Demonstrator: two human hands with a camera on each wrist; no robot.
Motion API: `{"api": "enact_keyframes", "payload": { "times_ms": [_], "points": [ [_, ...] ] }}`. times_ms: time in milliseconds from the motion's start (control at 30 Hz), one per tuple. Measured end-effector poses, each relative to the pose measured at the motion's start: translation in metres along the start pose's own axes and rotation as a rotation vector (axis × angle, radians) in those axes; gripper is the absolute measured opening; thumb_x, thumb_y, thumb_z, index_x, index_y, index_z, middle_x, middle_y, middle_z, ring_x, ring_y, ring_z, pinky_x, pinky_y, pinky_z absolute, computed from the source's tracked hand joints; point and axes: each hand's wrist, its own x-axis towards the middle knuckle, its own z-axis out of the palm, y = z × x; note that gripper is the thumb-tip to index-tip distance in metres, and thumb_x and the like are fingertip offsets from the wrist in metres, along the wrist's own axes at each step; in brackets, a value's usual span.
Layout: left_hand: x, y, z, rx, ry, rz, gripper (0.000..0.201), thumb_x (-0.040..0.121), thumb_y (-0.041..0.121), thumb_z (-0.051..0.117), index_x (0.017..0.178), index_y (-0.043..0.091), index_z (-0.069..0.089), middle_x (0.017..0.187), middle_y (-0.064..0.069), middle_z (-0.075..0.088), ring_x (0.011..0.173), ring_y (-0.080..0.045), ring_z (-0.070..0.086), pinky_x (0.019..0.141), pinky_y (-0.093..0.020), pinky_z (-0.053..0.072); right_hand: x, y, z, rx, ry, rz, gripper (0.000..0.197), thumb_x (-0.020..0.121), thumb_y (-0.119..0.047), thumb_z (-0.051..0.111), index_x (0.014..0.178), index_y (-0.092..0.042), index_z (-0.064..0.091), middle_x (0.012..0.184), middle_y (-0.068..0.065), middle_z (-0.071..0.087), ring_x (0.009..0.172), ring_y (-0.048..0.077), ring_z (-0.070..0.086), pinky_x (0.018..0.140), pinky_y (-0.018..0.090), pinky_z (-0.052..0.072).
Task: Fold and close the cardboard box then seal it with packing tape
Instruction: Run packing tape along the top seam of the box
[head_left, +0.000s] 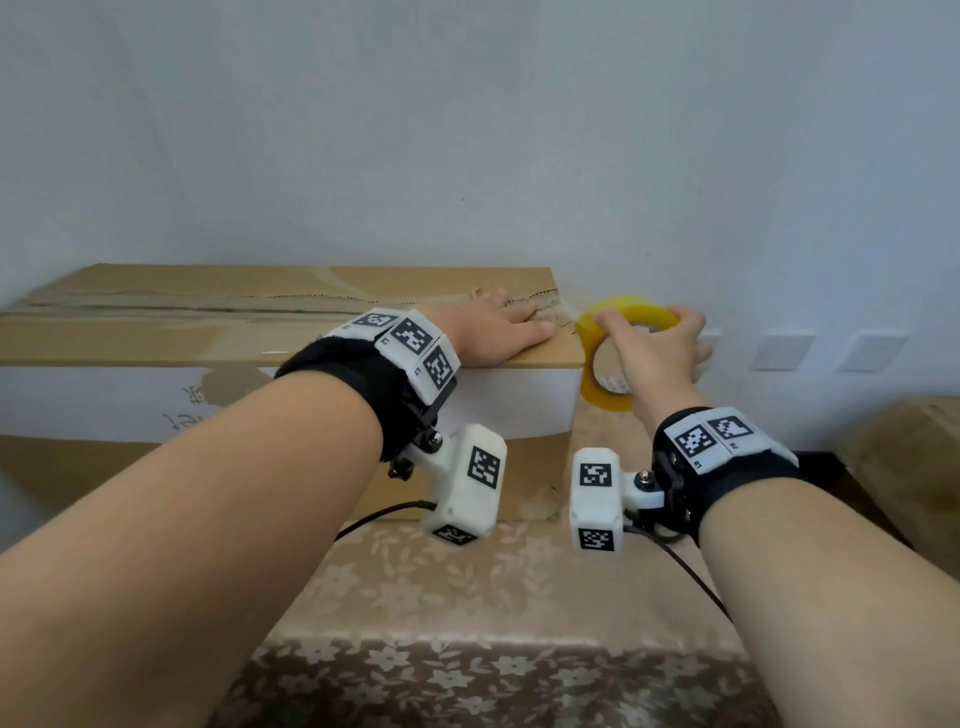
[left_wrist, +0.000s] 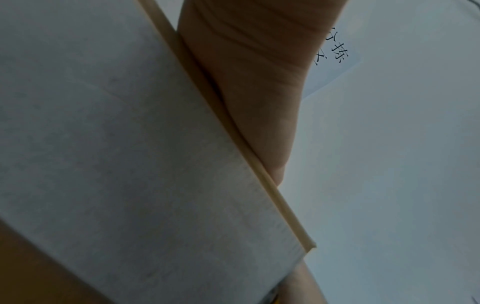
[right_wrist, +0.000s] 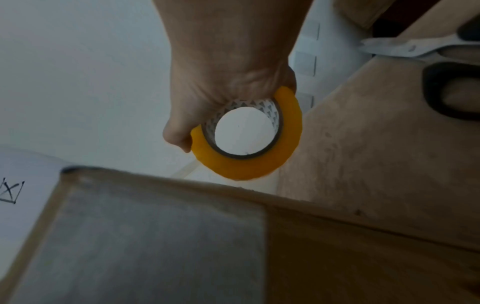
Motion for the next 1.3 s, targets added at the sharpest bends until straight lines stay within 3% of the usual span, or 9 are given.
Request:
{"api": "enact_keyframes", "payload": {
  "times_ms": [100, 233, 400, 533, 700, 933, 1067, 1167, 1300],
  "points": [
    [0.001, 0.0, 0.0, -0.003, -0.01, 0.003, 0.062, 0.097, 0.056, 0.017, 0.151, 0.028, 0.006, 0.159, -0.009, -0.002, 0.146, -0.025, -0.005, 0.117, -0.043, -0.003, 0.0, 0.004, 0.003, -0.048, -0.084, 0.055, 0.081, 0.065, -0.056, 0.069, 0.132, -0.032, 0.031, 0.133, 0.009, 0.029, 0.123, 0.034, 0.037, 0.096, 0.045, 0.04],
    [-0.008, 0.003, -0.004, 0.027, -0.011, 0.038, 0.051, 0.104, 0.034, 0.014, 0.151, 0.016, 0.009, 0.158, -0.013, -0.003, 0.146, -0.028, -0.004, 0.117, -0.041, -0.003, -0.011, -0.043, 0.004, -0.248, -0.165, -0.452, 0.05, 0.09, -0.021, 0.05, 0.139, -0.015, 0.043, 0.145, 0.009, 0.037, 0.134, 0.025, 0.036, 0.112, 0.038, 0.029],
    [-0.024, -0.025, -0.009, -0.035, 0.041, 0.055, 0.045, 0.105, 0.019, 0.016, 0.148, 0.007, 0.021, 0.158, -0.011, 0.012, 0.145, -0.021, 0.013, 0.105, -0.019, 0.008, -0.048, -0.079, 0.035, -0.793, -0.413, -0.749, 0.032, 0.094, -0.012, 0.038, 0.109, -0.007, 0.066, 0.114, 0.014, 0.064, 0.108, 0.032, 0.056, 0.08, 0.03, 0.042],
    [-0.045, -0.098, -0.01, -0.047, 0.055, -0.08, 0.051, 0.104, 0.033, 0.015, 0.15, 0.013, 0.018, 0.158, -0.001, 0.013, 0.144, -0.017, 0.018, 0.114, -0.026, 0.012, -0.059, -0.08, 0.043, -1.022, -0.349, -0.713, 0.027, 0.092, -0.016, 0.04, 0.067, -0.012, 0.048, 0.076, 0.005, 0.05, 0.079, 0.029, 0.052, 0.055, 0.027, 0.031],
    [-0.073, -0.173, -0.01, -0.106, 0.118, -0.247, 0.055, 0.102, 0.041, 0.01, 0.151, 0.015, 0.013, 0.159, -0.003, 0.009, 0.145, -0.019, 0.012, 0.116, -0.034, 0.008, -0.07, -0.081, 0.044, -0.985, -0.316, -0.657, 0.034, 0.093, -0.025, 0.04, 0.06, -0.015, 0.04, 0.062, 0.001, 0.042, 0.068, 0.026, 0.048, 0.047, 0.027, 0.024],
    [-0.063, -0.136, -0.005, 0.03, 0.174, -0.164, 0.078, 0.09, 0.069, 0.01, 0.145, 0.019, 0.032, 0.153, -0.009, 0.027, 0.141, -0.028, 0.026, 0.115, -0.048, 0.019, -0.059, -0.094, 0.04, -0.972, -0.466, -0.628, 0.027, 0.097, -0.02, 0.039, 0.098, -0.005, 0.061, 0.097, 0.011, 0.049, 0.101, 0.032, 0.049, 0.086, 0.035, 0.038],
    [-0.054, -0.091, -0.001, 0.008, 0.179, 0.096, 0.095, 0.076, 0.084, 0.026, 0.14, 0.015, 0.039, 0.146, -0.005, 0.04, 0.131, -0.023, 0.04, 0.11, -0.041, 0.03, -0.028, -0.101, 0.047, -0.94, -0.569, -0.541, 0.022, 0.1, -0.024, 0.039, 0.092, -0.007, 0.05, 0.102, 0.014, 0.054, 0.091, 0.029, 0.052, 0.071, 0.032, 0.039],
    [-0.041, -0.072, -0.005, 0.038, 0.124, 0.132, 0.092, 0.076, 0.077, 0.044, 0.147, 0.021, 0.026, 0.153, 0.002, 0.03, 0.136, -0.019, 0.033, 0.112, -0.035, 0.026, -0.009, -0.102, 0.055, -0.939, -0.637, -0.452, 0.043, 0.099, -0.023, 0.042, 0.136, -0.004, 0.035, 0.138, 0.018, 0.045, 0.122, 0.031, 0.047, 0.099, 0.037, 0.037],
    [-0.035, -0.07, -0.005, 0.062, 0.1, 0.126, 0.097, 0.071, 0.072, 0.057, 0.149, 0.029, 0.018, 0.156, 0.008, 0.02, 0.141, -0.015, 0.023, 0.114, -0.032, 0.018, 0.012, -0.109, 0.059, -1.024, -0.756, -0.397, 0.071, 0.094, -0.035, 0.049, 0.151, -0.009, 0.014, 0.155, 0.013, 0.025, 0.139, 0.029, 0.029, 0.111, 0.036, 0.023]
  ]
}}
